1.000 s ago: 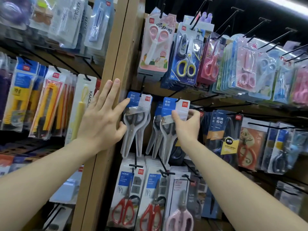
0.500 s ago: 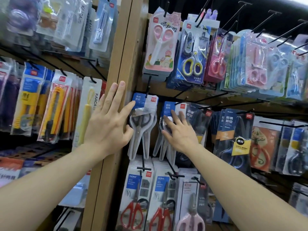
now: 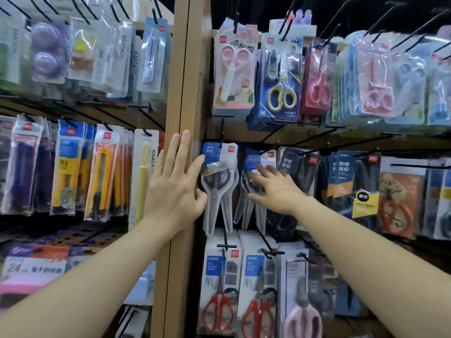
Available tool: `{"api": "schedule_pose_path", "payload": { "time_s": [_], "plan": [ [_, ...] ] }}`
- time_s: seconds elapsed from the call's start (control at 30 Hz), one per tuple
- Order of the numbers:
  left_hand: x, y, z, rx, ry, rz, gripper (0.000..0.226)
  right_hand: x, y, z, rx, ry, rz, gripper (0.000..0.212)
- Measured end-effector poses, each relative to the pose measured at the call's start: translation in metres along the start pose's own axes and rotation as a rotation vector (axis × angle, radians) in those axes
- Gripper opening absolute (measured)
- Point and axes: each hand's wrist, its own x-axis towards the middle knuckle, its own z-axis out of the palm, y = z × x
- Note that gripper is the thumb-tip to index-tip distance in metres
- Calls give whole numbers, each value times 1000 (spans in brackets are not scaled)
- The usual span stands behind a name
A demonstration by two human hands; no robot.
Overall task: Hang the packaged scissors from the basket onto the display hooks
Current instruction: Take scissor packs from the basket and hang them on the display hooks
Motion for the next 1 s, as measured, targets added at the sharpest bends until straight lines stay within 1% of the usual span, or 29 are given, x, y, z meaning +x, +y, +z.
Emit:
{"api": "schedule_pose_path", "payload": {
  "time_s": [0.1, 0.13, 0.17, 0.2, 0.27, 0.33, 0.4, 0.53, 0.63, 0.7, 0.77, 0.83, 0.9, 1.0],
  "plan": [
    [2, 12, -10, 83, -114, -67, 88, -26, 1, -9, 43, 58, -42, 73],
    [1, 18, -14, 89, -148, -93, 91, -36, 1, -11, 48, 77, -58, 71],
    [0, 25, -19, 62, -160, -113, 89, -46, 2, -14, 58, 100, -74, 69],
    [-1, 35, -25, 17, -147, -113, 82, -58, 3, -17, 80, 122, -85, 66],
    [-8, 58, -37, -95, -114, -43, 63, -85, 8, -22, 170, 167, -79, 60],
    [-20, 83, -47, -234, -164, 19, 51, -120, 17, -22, 239, 228, -85, 55],
    [-36, 109, -54, -352, -210, 74, 46, -161, 31, -15, 269, 269, -87, 52],
    [-73, 163, -57, -523, -291, 154, 39, -247, 65, 14, 295, 257, -78, 51],
    [-104, 208, -60, -649, -304, 193, 32, -310, 89, 51, 335, 239, -46, 45],
    [-129, 243, -61, -726, -383, 211, 28, -351, 101, 77, 378, 220, 3, 37],
    [-156, 280, -60, -776, -487, 218, 33, -388, 112, 102, 419, 182, 68, 29],
    [-188, 318, -58, -819, -612, 214, 34, -424, 122, 126, 453, 87, 144, 29],
    [-221, 353, -53, -839, -773, 219, 36, -458, 132, 151, 461, -6, 228, 29],
    [-267, 396, -45, -781, -1028, 265, 43, -503, 144, 186, 449, -206, 388, 25]
  ]
}}
